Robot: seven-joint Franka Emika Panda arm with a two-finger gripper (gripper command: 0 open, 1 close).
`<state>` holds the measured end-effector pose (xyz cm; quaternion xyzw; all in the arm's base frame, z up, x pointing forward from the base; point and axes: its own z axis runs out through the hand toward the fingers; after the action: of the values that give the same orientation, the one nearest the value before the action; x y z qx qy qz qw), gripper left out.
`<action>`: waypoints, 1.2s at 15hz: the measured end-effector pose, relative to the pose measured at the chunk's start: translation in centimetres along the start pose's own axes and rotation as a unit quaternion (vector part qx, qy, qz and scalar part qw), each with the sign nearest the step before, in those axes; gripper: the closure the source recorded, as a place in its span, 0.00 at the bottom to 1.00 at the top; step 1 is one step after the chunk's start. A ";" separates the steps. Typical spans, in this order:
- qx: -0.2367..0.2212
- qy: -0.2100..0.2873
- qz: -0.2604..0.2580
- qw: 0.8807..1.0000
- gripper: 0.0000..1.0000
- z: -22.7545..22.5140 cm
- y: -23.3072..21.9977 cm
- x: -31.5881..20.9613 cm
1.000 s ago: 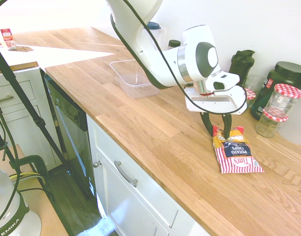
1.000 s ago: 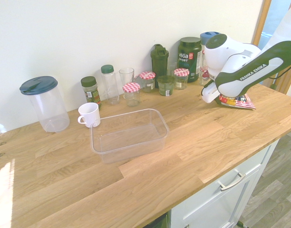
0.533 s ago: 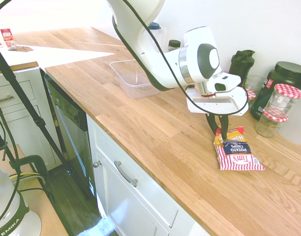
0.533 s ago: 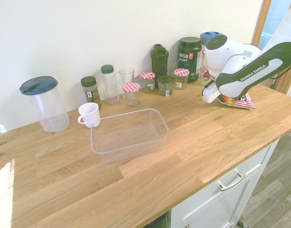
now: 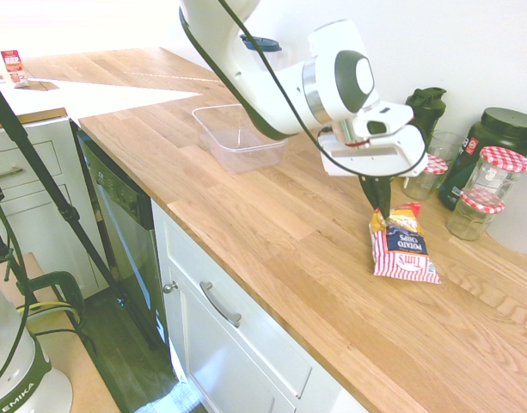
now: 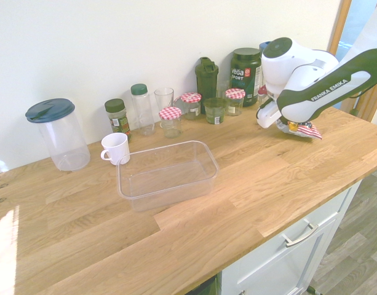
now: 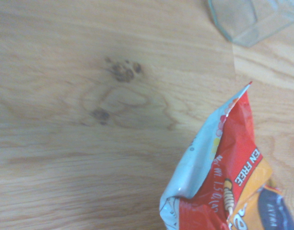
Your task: Put the chip bag into the container
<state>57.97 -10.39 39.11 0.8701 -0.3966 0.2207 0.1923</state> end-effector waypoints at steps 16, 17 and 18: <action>0.024 0.063 -0.105 0.992 1.00 -27.8 -25.3 -26.6; 0.023 0.059 -0.106 0.992 1.00 -27.7 -26.7 -27.3; 0.021 0.057 -0.106 0.992 0.00 -27.5 -28.1 -27.9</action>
<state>56.92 37.72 42.47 0.8972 -0.2854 0.2567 0.2183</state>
